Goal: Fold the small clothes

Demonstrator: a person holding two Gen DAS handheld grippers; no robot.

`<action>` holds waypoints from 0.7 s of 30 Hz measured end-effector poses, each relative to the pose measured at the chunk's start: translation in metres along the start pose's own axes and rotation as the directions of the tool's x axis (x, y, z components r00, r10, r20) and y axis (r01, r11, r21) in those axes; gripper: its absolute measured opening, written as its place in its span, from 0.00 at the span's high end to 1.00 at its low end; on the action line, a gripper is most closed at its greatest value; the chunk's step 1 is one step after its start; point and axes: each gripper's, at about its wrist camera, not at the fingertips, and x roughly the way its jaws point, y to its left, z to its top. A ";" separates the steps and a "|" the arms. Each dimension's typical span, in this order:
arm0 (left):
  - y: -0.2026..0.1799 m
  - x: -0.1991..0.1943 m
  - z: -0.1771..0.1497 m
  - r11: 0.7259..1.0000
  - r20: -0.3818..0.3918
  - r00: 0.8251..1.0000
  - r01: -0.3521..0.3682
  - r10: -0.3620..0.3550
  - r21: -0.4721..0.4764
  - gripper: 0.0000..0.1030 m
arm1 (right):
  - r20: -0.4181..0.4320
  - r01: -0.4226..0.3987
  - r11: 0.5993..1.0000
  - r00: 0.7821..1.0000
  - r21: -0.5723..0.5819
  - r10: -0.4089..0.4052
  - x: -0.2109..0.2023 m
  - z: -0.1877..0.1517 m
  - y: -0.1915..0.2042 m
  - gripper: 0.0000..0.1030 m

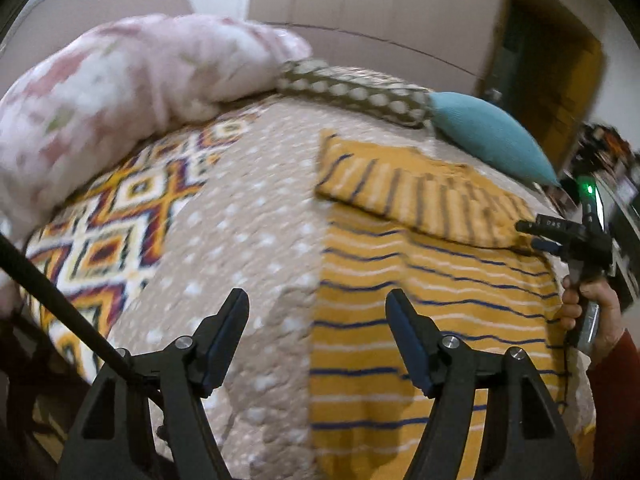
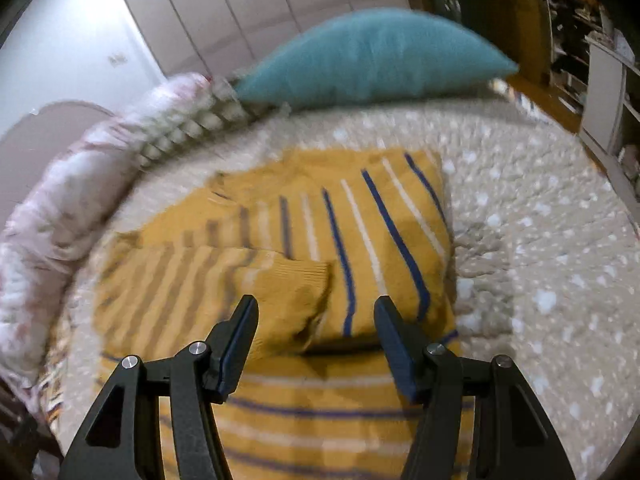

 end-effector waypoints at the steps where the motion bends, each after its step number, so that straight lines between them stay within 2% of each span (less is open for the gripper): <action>1: 0.006 0.003 -0.004 1.000 -0.015 1.000 0.003 -0.003 -0.020 0.32 | -0.021 -0.004 1.000 1.000 0.008 0.004 0.009 0.000 0.000 0.37; 3: 0.009 0.008 -0.008 1.000 -0.022 1.000 0.005 -0.005 -0.030 0.32 | -0.024 -0.018 1.000 1.000 0.005 0.018 0.012 0.000 0.003 0.44; 5: 0.009 0.011 -0.011 0.999 -0.007 1.000 -0.025 0.025 -0.025 0.32 | -0.045 -0.056 0.998 0.997 -0.006 0.055 0.013 0.002 0.009 0.86; 8: 0.008 0.015 -0.013 0.999 0.004 0.999 -0.041 0.041 -0.006 0.32 | -0.043 -0.051 0.998 0.998 -0.038 0.049 0.007 0.004 0.016 0.98; 10: 0.008 0.017 -0.013 1.000 0.005 1.000 -0.014 0.014 0.000 0.32 | -0.015 -0.029 0.999 0.999 -0.043 0.029 -0.004 0.006 0.013 0.98; 12: 0.009 0.023 -0.013 0.999 -0.034 0.998 0.044 -0.044 -0.009 0.32 | 0.020 0.005 1.000 1.000 -0.027 -0.005 -0.014 0.010 0.004 0.99; 15: 0.011 0.031 -0.014 0.996 -0.100 0.992 0.076 -0.080 -0.049 0.32 | 0.055 0.188 0.982 0.981 0.003 -0.188 -0.020 0.017 -0.017 0.99; 17: 0.013 0.034 -0.016 0.994 -0.133 0.987 0.084 -0.094 -0.076 0.32 | 0.038 0.305 0.952 0.952 -0.002 -0.304 -0.018 0.015 -0.030 0.99; 18: 0.013 0.034 -0.016 0.992 -0.140 0.984 0.101 -0.111 -0.081 0.32 | 0.026 0.304 0.953 0.952 0.003 -0.304 -0.021 0.012 -0.036 0.99; 21: 0.009 0.032 -0.019 0.993 -0.142 0.984 0.103 -0.111 -0.063 0.32 | 0.025 0.109 0.993 0.994 0.039 -0.110 -0.038 0.004 -0.044 0.98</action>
